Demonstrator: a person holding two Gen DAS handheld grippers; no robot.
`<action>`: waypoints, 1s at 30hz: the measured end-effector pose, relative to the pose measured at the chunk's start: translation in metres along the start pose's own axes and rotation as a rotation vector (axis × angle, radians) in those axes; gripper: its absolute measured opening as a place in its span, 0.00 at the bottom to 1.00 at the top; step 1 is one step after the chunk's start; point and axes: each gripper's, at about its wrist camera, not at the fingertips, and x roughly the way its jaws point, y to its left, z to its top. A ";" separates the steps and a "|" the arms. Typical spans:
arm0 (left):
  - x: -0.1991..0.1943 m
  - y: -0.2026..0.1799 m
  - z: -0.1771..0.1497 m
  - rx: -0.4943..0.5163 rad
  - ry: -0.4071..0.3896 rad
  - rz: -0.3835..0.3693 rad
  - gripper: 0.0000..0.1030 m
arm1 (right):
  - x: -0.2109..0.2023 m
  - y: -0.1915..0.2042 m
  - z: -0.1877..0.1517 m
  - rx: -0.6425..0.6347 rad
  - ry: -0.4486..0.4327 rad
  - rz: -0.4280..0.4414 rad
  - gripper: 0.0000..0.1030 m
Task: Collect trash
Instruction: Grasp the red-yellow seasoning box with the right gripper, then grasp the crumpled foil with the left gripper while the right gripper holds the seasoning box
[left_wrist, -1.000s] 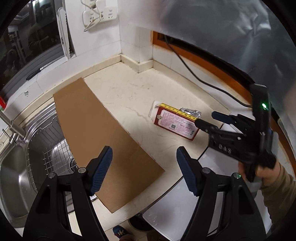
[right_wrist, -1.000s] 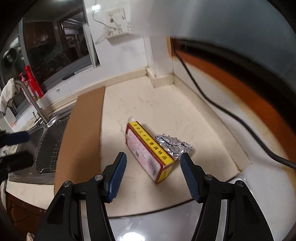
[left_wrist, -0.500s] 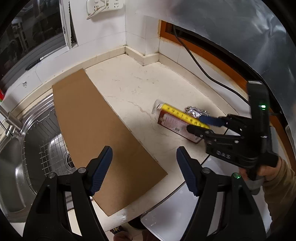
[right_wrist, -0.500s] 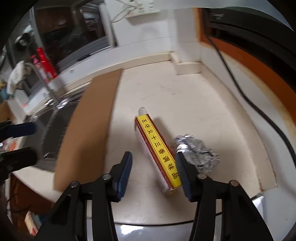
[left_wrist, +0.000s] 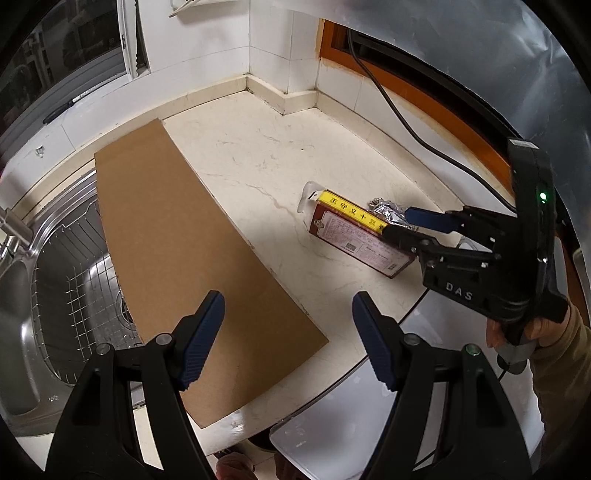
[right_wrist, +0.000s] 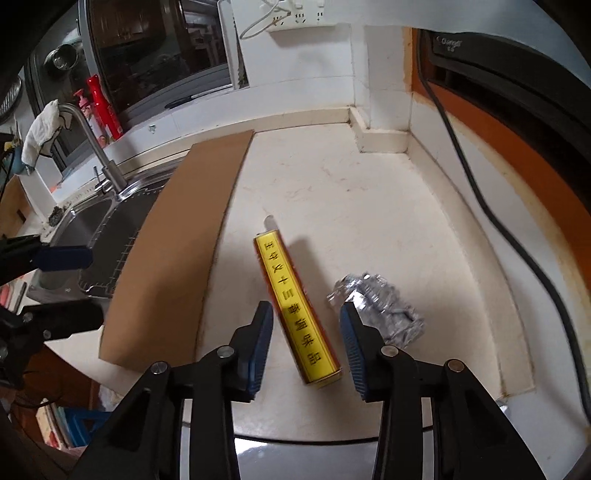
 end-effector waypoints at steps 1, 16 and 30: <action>0.001 0.000 0.000 -0.001 0.001 -0.001 0.67 | -0.001 -0.001 0.000 -0.001 0.004 -0.004 0.37; 0.007 -0.002 0.006 -0.014 0.013 -0.030 0.67 | 0.037 0.021 -0.009 -0.087 0.131 -0.003 0.22; 0.029 -0.070 0.023 0.076 0.020 -0.123 0.68 | -0.092 0.005 -0.069 0.233 -0.117 -0.233 0.21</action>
